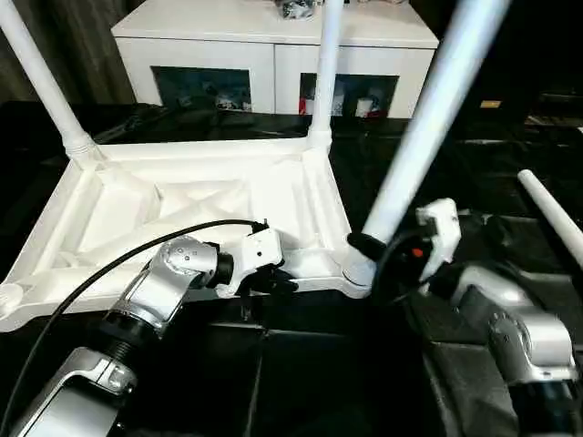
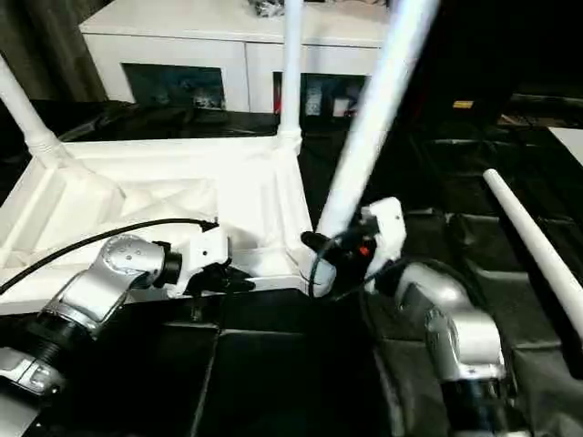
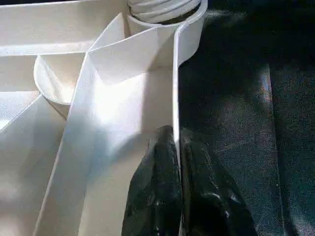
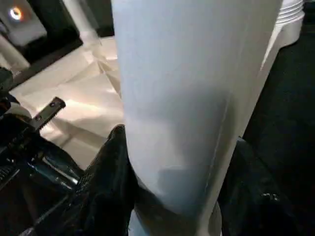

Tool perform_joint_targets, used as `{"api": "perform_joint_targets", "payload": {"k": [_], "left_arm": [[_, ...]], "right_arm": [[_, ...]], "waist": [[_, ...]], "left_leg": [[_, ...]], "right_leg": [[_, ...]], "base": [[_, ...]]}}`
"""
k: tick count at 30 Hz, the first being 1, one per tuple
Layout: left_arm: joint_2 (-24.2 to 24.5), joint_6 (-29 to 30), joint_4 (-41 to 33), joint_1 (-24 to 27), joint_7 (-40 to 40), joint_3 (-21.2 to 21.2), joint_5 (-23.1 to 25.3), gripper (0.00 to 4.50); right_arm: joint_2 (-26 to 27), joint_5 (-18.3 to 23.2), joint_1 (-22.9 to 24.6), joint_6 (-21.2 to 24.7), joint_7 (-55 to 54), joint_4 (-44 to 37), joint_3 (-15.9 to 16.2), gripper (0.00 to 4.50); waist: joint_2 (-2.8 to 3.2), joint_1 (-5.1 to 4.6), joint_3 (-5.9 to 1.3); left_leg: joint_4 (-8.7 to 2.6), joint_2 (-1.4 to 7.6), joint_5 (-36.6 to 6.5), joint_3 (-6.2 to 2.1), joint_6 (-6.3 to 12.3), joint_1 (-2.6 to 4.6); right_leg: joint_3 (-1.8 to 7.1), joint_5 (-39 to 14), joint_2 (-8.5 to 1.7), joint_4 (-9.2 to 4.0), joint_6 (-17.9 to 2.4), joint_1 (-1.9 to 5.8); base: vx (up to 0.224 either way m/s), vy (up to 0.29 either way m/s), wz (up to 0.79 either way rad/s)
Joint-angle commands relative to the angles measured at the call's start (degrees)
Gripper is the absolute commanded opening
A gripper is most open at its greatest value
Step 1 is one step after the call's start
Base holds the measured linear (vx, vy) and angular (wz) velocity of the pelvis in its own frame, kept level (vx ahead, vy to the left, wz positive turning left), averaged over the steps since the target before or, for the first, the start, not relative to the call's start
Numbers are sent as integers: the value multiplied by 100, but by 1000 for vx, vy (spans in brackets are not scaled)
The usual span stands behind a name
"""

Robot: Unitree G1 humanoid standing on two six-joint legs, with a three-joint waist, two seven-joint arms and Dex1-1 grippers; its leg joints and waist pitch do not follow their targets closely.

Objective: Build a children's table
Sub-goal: Insert table leg to table base

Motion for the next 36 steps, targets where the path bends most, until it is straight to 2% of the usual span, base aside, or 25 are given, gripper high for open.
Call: {"api": "perform_joint_targets", "payload": {"k": [1, 3, 6, 8, 10, 12, 15, 19, 22, 26, 28, 30, 32, 36], "left_arm": [[-81, -6, 68, -56, 124, 80, -36, 0], [-91, -2, 75, -61, 139, 95, -34, 0], [-92, -11, 92, -70, 161, 110, -24, 0], [-94, -14, 94, -71, 169, 114, -17, 0], [-101, -18, 106, -78, 187, 125, -8, 0], [-111, -38, 129, -89, 228, 139, 13, 0], [-121, -36, 143, -99, 244, 149, 15, 0], [-127, -39, 156, -109, 259, 159, 20, 0], [-127, -38, 161, -118, 255, 181, 34, 0], [-131, -40, 165, -118, 239, 197, 49, 0], [-131, -42, 171, -117, 217, 204, 57, 0], [-127, -38, 166, -115, 202, 201, 54, 0], [-126, -33, 164, -117, 190, 200, 51, 0], [-130, -21, 158, -115, 184, 212, 57, 0]], "right_arm": [[51, -22, 203, -21, -38, 67, -29, 187], [117, -39, 309, -147, -42, 47, -76, 187], [111, -268, 487, -498, -56, -52, 50, 187], [101, -312, 519, -564, -48, -86, 92, 187], [86, -419, 564, -709, -80, -127, 159, 187], [-3, -783, 629, -1033, -102, -159, 392, 187], [-57, -963, 668, -1146, -101, -207, 544, 186], [-127, -1068, 691, -1095, -80, -247, 712, 186], [-280, -1161, 623, -719, 17, -241, 934, 186], [-287, -1085, 541, -548, 61, -190, 940, 186], [-353, -1009, 381, -267, 183, -86, 968, 186], [-388, -957, 272, -104, 263, -7, 978, 186], [-410, -913, 179, -19, 320, 55, 979, 186], [-527, -959, 36, 180, 415, 157, 1084, 186]], "waist": [[-70, -5, -312], [-73, 0, -310], [-63, 11, -307], [-64, 7, -307], [-61, 7, -303], [-67, 3, -300], [-89, -15, -302], [-85, -21, -300], [-84, -25, -312], [-85, -27, -328], [-89, -31, -332], [-87, -37, -325], [-100, -44, -325], [-115, -46, -326]], "left_leg": [[-544, 334, -2014, -184, -60, 137], [-552, 334, -1991, -190, -42, 117], [-554, 338, -2033, -189, -57, 131], [-565, 336, -2032, -197, -66, 115], [-568, 339, -2104, -200, -83, 127], [-576, 341, -2168, -210, -101, 123], [-572, 333, -2236, -214, -91, 123], [-576, 335, -2282, -230, -75, 127], [-586, 343, -2242, -230, -66, 131], [-581, 342, -2187, -214, -54, 127], [-584, 342, -2184, -218, -57, 118], [-579, 340, -2290, -217, -84, 140], [-580, 336, -2275, -229, -82, 123], [-583, 346, -2307, -230, -117, 138]], "right_leg": [[186, -2585, -356, -517, -966, 93], [186, -2606, -366, -514, -976, 116], [186, -2717, -369, -532, -930, 100], [181, -2752, -366, -528, -904, 113], [182, -2860, -367, -544, -860, 95], [178, -2978, -372, -554, -808, 95], [176, -3127, -372, -568, -758, 89], [176, -3301, -379, -589, -686, 80], [169, -3104, -364, -570, -725, 91], [179, -2822, -362, -550, -834, 102], [171, -2757, -362, -538, -867, 119], [171, -2871, -361, -555, -857, 102], [167, -2960, -375, -556, -833, 121], [168, -2977, -368, -564, -804, 100]], "base": [[0, 0, 0], [0, 0, 0], [0, 0, 0], [0, 0, 0], [0, 0, 0], [0, 0, 0], [0, 0, 0], [0, 0, 0], [0, 0, 0], [0, 0, 0], [0, 0, 0], [0, 0, 0], [0, 0, 0], [0, 0, 0]]}}
